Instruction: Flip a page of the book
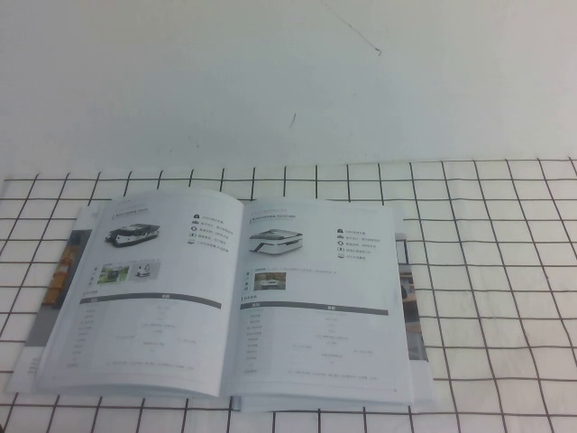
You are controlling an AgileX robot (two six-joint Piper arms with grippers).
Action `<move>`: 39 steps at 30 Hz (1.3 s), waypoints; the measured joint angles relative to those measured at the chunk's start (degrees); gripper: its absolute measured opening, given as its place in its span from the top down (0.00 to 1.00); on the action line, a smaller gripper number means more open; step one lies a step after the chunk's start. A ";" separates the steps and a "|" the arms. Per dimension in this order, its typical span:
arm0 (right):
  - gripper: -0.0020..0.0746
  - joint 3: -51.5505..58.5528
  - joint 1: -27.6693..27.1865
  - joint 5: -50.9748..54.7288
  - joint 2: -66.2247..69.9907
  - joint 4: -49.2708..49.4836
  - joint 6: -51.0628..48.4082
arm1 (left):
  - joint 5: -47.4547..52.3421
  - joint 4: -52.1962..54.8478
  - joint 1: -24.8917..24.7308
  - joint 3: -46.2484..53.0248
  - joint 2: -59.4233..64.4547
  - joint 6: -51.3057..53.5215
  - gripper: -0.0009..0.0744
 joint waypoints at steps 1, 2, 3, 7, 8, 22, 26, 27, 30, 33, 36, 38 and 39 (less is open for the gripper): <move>0.97 0.00 0.00 0.00 0.00 0.00 0.00 | 0.00 0.00 0.00 0.00 0.00 0.00 0.99; 0.97 0.00 0.00 0.00 0.00 0.00 0.00 | 0.00 0.00 0.00 0.00 0.00 0.00 0.99; 0.97 0.00 0.00 0.00 0.00 0.00 0.00 | 0.00 0.00 0.00 0.00 0.00 0.00 0.99; 0.97 0.00 0.00 0.00 0.00 0.00 0.00 | 0.00 0.00 0.00 0.00 0.00 0.08 0.99; 0.97 0.00 0.00 0.00 0.00 0.00 0.00 | 0.00 0.00 0.00 0.00 0.00 0.12 0.99; 0.97 0.66 -3.52 -0.71 -5.98 -0.52 -1.19 | 0.00 0.00 0.00 0.00 0.00 0.32 0.99; 0.97 3.57 -8.93 -4.63 -9.27 -0.77 -2.36 | 0.00 0.00 0.09 0.00 0.00 0.32 0.99; 0.97 5.24 -10.20 -6.74 -10.14 -0.64 -2.36 | 0.00 0.00 0.09 0.00 0.00 0.32 0.99; 0.97 11.06 -12.80 -14.91 -12.47 0.09 -2.45 | 0.00 0.00 0.22 0.00 0.00 0.32 0.99; 0.97 16.64 -14.01 -21.46 -15.05 0.32 -2.45 | 0.00 0.00 0.22 0.00 0.00 0.32 0.99; 0.97 19.26 -14.65 -24.69 -18.21 0.52 -2.47 | 0.00 0.00 0.22 0.00 0.00 0.32 0.99; 0.97 19.39 -14.86 -24.92 -19.03 0.66 -2.58 | 0.00 0.00 0.22 0.00 -0.01 0.32 0.99; 0.97 19.48 -14.86 -24.79 -19.15 0.66 -2.58 | 0.00 0.00 0.22 0.00 -0.11 0.32 0.99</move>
